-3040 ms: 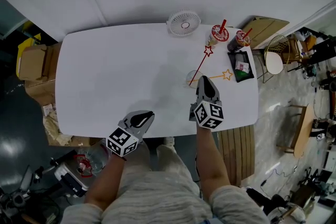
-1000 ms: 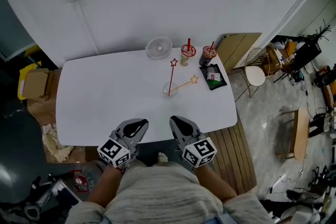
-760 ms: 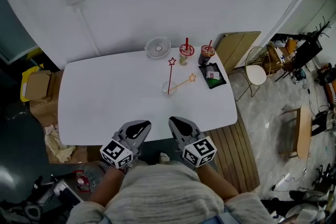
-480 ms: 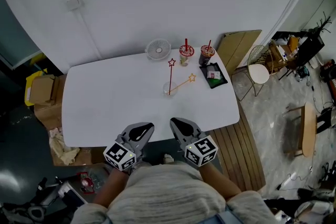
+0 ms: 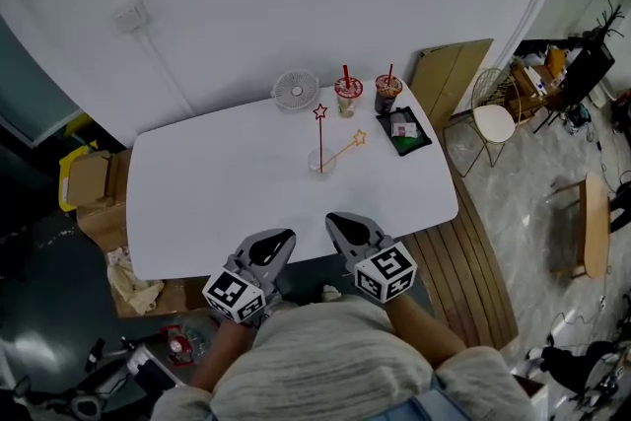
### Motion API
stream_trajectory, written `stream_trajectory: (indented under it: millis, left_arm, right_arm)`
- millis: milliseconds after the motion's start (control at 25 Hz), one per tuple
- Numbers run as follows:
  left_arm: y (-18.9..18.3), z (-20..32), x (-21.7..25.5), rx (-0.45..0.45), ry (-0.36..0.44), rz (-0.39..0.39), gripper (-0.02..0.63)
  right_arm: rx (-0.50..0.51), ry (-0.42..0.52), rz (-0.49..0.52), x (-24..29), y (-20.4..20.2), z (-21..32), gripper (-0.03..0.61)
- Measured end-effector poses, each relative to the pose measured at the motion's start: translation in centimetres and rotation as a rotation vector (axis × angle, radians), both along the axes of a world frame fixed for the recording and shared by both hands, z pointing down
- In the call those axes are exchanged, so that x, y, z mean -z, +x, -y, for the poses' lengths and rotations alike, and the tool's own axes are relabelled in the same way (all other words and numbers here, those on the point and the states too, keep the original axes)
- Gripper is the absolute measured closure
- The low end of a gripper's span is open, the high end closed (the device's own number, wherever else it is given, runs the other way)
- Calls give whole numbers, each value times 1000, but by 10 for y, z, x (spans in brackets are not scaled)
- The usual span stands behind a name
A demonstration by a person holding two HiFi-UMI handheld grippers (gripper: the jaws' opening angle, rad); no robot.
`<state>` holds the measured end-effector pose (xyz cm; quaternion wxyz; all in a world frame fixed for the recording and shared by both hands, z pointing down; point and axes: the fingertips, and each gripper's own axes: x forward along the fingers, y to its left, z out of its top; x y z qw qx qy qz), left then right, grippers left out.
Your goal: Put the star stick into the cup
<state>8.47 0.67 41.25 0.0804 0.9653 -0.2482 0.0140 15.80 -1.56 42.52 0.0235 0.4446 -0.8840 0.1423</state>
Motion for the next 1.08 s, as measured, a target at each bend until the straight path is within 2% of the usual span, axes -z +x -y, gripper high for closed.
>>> stream_trajectory:
  millis: [160, 1080]
  left_arm:
    - [4, -1, 0, 13, -12, 3, 597]
    - [24, -11, -11, -4, -37, 49, 597]
  right_arm:
    - [30, -5, -33, -6, 0, -2, 571]
    - [57, -39, 13, -19, 14, -4, 571]
